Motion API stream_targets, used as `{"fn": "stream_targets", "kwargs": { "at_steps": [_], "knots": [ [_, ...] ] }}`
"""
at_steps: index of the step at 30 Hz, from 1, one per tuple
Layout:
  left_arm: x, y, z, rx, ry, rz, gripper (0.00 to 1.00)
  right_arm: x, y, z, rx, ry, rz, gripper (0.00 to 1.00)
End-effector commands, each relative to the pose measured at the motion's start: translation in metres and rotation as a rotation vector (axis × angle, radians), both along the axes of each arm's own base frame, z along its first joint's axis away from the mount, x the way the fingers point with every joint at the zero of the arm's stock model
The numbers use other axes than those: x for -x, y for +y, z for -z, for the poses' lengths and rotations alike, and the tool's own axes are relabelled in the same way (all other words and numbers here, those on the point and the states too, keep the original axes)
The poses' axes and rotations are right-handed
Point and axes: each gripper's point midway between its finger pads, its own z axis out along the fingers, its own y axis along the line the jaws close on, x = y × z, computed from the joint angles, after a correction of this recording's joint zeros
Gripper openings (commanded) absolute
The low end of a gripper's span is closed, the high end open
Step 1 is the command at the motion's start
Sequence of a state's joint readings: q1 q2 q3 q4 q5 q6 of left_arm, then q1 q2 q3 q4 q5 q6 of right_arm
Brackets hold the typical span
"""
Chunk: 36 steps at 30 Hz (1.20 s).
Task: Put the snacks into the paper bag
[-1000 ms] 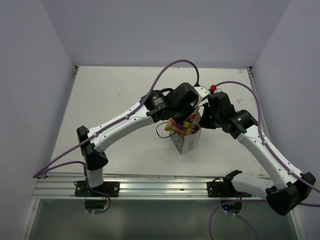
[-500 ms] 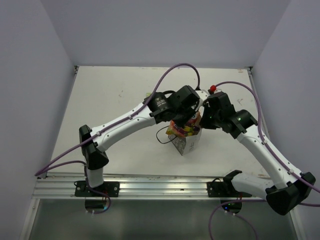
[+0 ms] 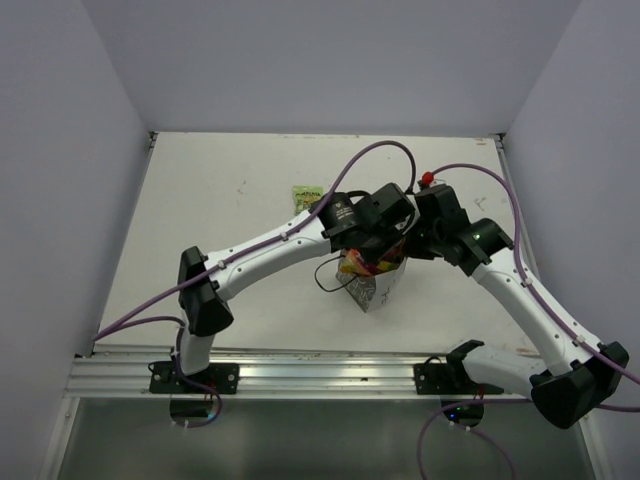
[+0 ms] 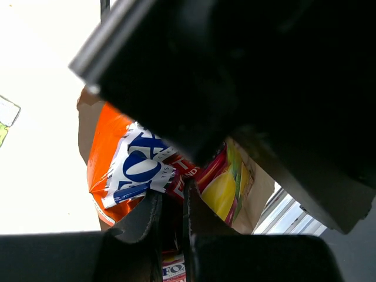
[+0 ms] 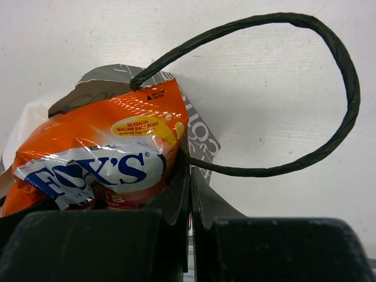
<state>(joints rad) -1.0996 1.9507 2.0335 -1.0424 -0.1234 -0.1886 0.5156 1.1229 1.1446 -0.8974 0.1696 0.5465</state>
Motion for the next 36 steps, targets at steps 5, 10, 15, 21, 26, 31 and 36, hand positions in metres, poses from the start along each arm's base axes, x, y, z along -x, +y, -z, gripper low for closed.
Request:
{"fn": "stream_targets", "kwargs": {
  "at_steps": [5,10,15,21,26,31,36],
  "knots": [
    [-0.007,0.045,0.067,-0.233,0.111,-0.074,0.00,-0.001,0.002,-0.013,-0.018,-0.053,-0.016,0.00],
    [-0.003,0.065,0.085,-0.309,0.140,-0.091,0.00,-0.001,0.003,-0.012,-0.019,-0.052,-0.019,0.00],
    [-0.008,0.066,0.085,-0.324,0.125,-0.104,0.00,-0.001,0.003,-0.012,-0.020,-0.051,-0.020,0.00],
    [-0.056,0.040,0.005,-0.157,-0.113,-0.210,0.14,-0.001,0.003,-0.012,-0.019,-0.052,-0.019,0.00],
    [-0.078,0.035,-0.056,-0.031,-0.259,-0.285,0.58,-0.001,0.003,-0.012,-0.015,-0.052,-0.018,0.00],
    [-0.084,0.050,-0.087,0.008,-0.329,-0.349,0.78,-0.003,0.003,-0.010,-0.009,-0.048,-0.017,0.00],
    [-0.089,0.055,-0.125,0.119,-0.412,-0.391,0.82,-0.004,0.006,-0.008,-0.009,-0.038,-0.027,0.00]
  ]
}}
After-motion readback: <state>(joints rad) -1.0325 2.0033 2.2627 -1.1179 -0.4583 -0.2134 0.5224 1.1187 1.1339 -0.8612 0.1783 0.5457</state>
